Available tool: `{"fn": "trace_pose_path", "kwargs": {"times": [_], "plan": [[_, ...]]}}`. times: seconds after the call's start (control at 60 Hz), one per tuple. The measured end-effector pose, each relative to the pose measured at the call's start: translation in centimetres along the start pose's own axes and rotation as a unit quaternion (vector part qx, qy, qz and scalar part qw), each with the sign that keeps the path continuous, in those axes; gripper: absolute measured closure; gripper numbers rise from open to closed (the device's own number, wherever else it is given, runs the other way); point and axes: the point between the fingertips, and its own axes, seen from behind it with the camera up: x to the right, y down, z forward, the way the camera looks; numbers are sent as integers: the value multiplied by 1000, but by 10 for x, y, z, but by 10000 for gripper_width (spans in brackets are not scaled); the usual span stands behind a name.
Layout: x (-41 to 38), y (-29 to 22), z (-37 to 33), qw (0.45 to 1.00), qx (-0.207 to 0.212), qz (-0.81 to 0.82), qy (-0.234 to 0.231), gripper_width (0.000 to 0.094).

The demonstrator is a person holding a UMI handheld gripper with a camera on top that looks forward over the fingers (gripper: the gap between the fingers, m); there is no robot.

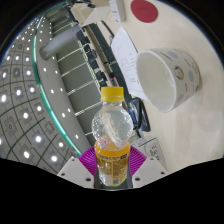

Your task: Pour water

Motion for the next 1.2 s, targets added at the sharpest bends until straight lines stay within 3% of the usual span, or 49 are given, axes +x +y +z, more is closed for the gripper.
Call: {"fn": "trace_pose_path", "kwargs": {"times": [0.117, 0.25, 0.467, 0.6, 0.717, 0.933, 1.083, 1.2], "plan": [[-19, -2, -7, 985, -15, -170, 33, 558], [-58, -34, -22, 925, 2, -375, 62, 558], [-105, -116, -56, 736, 57, -663, 122, 557], [-96, -191, -69, 627, 85, -754, 175, 558], [-78, -241, -84, 565, 91, -792, 213, 556], [-31, -294, -98, 558, 77, -789, 244, 556], [2, -303, -103, 560, 60, -786, 254, 549], [-3, -299, -104, 559, 76, -791, 238, 522]]}}
